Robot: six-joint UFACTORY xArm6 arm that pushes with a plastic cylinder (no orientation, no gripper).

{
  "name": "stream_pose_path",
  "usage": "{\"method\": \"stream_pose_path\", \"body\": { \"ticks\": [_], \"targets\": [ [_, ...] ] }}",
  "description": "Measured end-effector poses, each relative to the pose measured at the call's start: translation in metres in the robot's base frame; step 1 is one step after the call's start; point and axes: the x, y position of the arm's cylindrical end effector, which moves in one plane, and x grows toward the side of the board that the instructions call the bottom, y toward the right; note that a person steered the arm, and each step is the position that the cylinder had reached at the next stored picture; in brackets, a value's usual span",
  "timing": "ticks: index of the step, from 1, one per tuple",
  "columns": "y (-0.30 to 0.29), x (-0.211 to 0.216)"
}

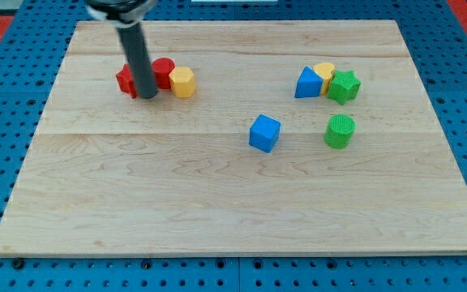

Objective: Move the yellow hexagon to the top of the yellow heart

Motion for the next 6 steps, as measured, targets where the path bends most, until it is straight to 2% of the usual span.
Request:
{"method": "stream_pose_path", "body": {
  "ticks": [2,5,6],
  "targets": [
    [0.038,-0.007],
    [0.127,-0.094],
    [0.152,-0.079]
  ]
}}
